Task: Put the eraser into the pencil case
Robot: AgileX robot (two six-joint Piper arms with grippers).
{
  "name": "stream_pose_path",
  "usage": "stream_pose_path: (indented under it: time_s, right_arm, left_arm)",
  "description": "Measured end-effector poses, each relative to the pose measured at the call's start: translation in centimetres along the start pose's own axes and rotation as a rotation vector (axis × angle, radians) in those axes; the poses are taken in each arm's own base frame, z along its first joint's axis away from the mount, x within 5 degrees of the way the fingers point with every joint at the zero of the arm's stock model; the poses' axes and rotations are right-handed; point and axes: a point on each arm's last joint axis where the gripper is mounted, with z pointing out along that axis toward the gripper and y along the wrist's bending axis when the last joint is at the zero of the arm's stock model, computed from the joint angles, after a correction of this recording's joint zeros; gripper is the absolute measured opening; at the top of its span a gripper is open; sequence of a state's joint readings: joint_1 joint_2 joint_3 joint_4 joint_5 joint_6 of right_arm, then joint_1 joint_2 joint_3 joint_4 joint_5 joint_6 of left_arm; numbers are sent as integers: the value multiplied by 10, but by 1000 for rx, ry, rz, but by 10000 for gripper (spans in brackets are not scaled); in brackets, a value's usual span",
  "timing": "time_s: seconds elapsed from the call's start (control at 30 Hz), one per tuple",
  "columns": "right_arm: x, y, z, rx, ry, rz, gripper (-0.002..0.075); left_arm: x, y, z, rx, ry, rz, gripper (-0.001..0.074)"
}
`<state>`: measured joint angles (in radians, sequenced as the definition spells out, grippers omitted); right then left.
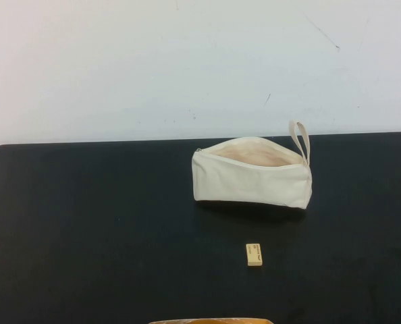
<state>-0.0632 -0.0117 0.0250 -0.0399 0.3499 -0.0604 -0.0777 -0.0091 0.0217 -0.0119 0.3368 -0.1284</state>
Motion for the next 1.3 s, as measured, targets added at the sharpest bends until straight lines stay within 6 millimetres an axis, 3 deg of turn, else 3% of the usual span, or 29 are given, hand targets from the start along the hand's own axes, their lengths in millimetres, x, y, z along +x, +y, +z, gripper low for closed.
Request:
stream_pose_path:
  time_s: [0.97,1.13,1.3]
  right_arm:
    - [-3,-1,0,11,-40,-21,-1]
    - [-32,-2,-6,28,-364,-24,-1]
    - [-65,-3,-28,33,-810,10,-1]
  left_arm:
    - [0,0,0,0,0,-2,-2]
    - [0,0,0,0,0,-2,-2]
    - [0,0,0,0,0,-2,-2]
